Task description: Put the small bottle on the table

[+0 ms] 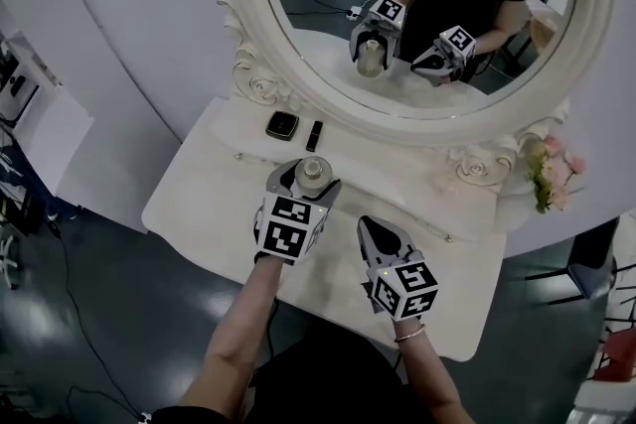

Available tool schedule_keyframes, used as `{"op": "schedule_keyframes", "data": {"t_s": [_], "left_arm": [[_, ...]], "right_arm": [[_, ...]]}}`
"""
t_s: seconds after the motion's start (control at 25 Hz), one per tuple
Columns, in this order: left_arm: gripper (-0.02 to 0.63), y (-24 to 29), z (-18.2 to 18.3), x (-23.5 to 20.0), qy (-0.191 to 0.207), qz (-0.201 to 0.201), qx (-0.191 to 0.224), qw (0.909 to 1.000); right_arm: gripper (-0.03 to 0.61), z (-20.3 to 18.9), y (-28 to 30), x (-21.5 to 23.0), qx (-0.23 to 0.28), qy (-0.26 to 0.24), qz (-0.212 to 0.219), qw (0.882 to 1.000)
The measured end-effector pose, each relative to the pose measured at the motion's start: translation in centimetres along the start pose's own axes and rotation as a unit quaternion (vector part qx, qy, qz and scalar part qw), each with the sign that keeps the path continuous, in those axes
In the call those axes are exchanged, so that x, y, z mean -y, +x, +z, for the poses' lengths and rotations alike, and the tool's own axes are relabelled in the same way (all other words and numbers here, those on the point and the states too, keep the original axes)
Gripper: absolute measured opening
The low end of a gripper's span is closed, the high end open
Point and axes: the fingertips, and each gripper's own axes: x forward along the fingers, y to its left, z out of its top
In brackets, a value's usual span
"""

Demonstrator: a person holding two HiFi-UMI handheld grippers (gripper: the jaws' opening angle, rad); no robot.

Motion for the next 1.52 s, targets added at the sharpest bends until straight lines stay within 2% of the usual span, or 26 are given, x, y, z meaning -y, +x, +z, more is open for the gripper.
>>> {"op": "schedule_keyframes", "data": {"t_s": [0.6,1.52], "left_arm": [[0.336,6.3,2.6,-0.3,0.006,-0.012,-0.001,0.9999],[0.336,10.9,2.4,0.3,0.015,-0.010,-0.018,0.9997]], "right_arm": [[0.005,0.2,1.6,2.1,-0.009,0.011,-0.003,1.000],[0.005,-0.3,1.4,4.5,-0.014,0.026,-0.017,0.999]]}}
